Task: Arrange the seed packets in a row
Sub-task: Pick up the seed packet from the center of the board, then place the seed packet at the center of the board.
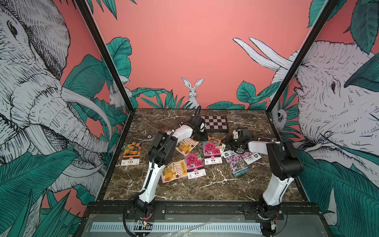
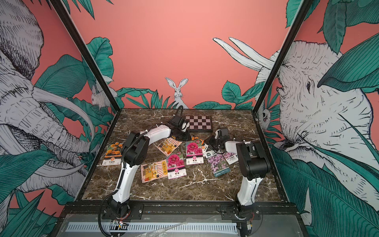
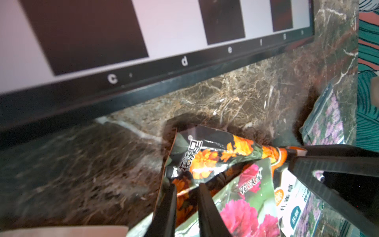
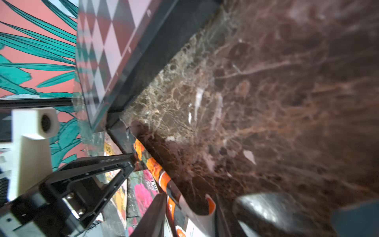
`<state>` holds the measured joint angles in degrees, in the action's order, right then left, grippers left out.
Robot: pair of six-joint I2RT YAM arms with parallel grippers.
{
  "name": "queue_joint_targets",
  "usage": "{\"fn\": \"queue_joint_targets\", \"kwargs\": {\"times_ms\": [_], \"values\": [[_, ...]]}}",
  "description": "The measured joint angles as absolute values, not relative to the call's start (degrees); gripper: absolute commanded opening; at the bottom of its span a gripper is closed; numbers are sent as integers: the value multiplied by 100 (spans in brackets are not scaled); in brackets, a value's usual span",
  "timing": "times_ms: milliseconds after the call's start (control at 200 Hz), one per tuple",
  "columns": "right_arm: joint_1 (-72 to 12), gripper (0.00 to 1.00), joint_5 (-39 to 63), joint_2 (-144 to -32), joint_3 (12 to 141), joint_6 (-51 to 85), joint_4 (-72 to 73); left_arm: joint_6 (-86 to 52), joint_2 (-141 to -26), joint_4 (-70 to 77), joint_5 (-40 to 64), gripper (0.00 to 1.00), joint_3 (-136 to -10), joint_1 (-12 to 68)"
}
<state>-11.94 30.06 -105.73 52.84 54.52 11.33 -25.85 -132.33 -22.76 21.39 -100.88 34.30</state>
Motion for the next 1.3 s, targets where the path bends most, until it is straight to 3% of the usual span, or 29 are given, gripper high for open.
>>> {"fn": "queue_joint_targets", "kwargs": {"times_ms": [255, 400, 665, 860, 1075, 1295], "values": [[-1194, 16, 3197, -10565, 5284, 5398, 1387, -2523, -13233, -2324, 2093, 24, -10123, 3433], [-1197, 6, 3175, -10442, 5269, 5142, 1256, -2405, -13233, -2499, 2008, 32, -10228, 3435], [-1160, 3, 2985, -9717, 4965, 4849, 1369, -2502, -13067, -2582, 1940, 65, -10202, 3343], [-1094, 4, 2928, -9100, 4598, 4856, 1828, -2985, -12088, -1981, 1981, 91, -9188, 3166], [-1046, 4, 2919, -8578, 4316, 5299, 2641, -4154, -10982, -215, 2368, 94, -7797, 3103], [-1044, 5, 2910, -8549, 4235, 6132, 3691, -5358, -10973, 1402, 2720, 93, -7216, 3170]]}}
